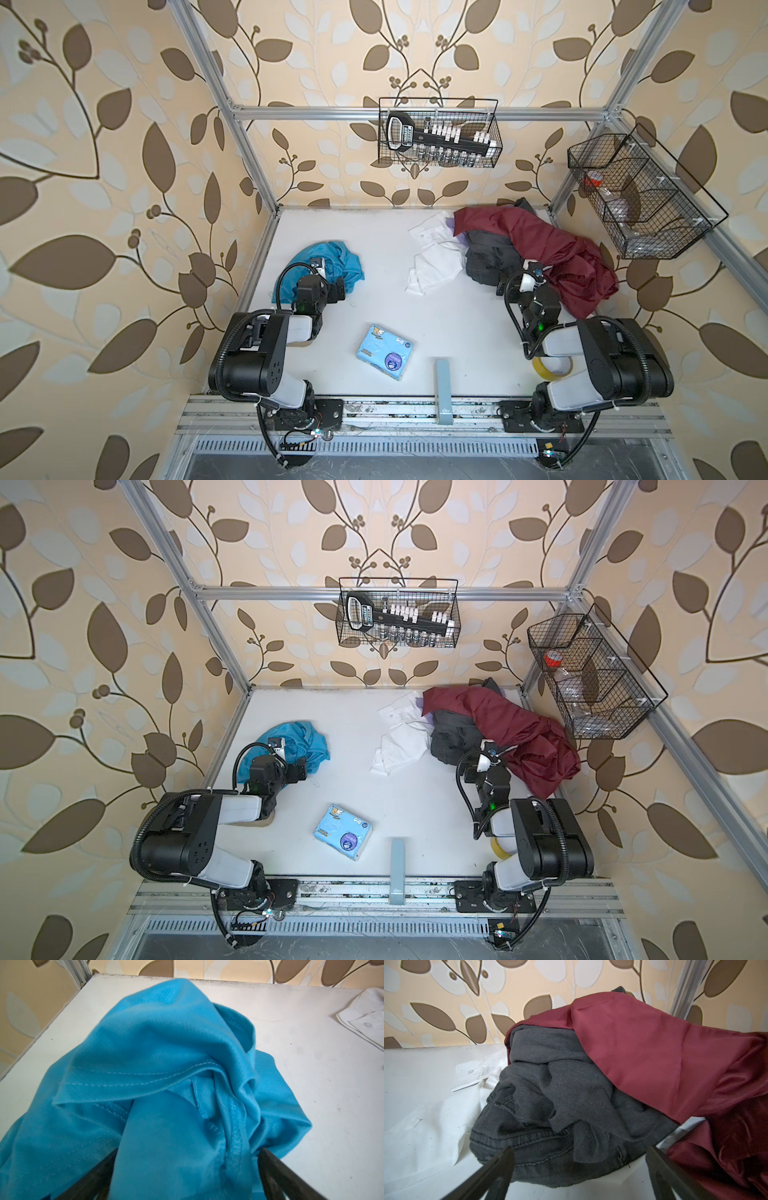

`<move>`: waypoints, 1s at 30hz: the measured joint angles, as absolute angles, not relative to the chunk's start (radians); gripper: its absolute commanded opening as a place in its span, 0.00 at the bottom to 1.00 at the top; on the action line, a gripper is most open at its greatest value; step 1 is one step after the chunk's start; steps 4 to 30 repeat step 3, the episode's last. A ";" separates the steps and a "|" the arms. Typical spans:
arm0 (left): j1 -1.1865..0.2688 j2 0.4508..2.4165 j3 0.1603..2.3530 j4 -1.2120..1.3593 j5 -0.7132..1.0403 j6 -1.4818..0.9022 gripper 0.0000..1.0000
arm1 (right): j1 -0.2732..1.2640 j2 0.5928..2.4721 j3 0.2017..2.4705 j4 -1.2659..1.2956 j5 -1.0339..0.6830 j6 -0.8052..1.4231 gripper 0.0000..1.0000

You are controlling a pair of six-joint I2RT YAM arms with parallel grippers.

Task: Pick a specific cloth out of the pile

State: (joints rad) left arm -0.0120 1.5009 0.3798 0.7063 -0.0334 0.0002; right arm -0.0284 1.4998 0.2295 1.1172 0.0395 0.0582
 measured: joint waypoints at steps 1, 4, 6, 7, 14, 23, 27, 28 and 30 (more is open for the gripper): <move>-0.012 1.501 0.380 0.706 -0.033 0.000 0.99 | -0.028 1.500 0.229 1.117 0.039 0.058 1.00; -0.012 1.501 0.380 0.706 -0.033 0.000 0.99 | -0.028 1.500 0.229 1.117 0.037 0.058 1.00; -0.012 1.501 0.380 0.706 -0.033 0.000 0.99 | -0.028 1.500 0.229 1.117 0.037 0.058 1.00; -0.012 1.501 0.380 0.706 -0.033 0.000 0.99 | -0.028 1.500 0.229 1.117 0.037 0.058 1.00; -0.012 1.501 0.380 0.706 -0.033 0.000 0.99 | -0.028 1.500 0.229 1.117 0.037 0.058 1.00; -0.012 1.501 0.380 0.706 -0.033 0.000 0.99 | -0.028 1.500 0.229 1.117 0.037 0.058 1.00; -0.012 1.501 0.380 0.706 -0.033 0.000 0.99 | -0.028 1.500 0.229 1.117 0.037 0.058 1.00; -0.012 1.501 0.380 0.706 -0.033 0.000 0.99 | -0.028 1.500 0.229 1.117 0.037 0.058 1.00; -0.012 1.501 0.380 0.706 -0.033 0.000 0.99 | -0.028 1.500 0.229 1.117 0.037 0.058 1.00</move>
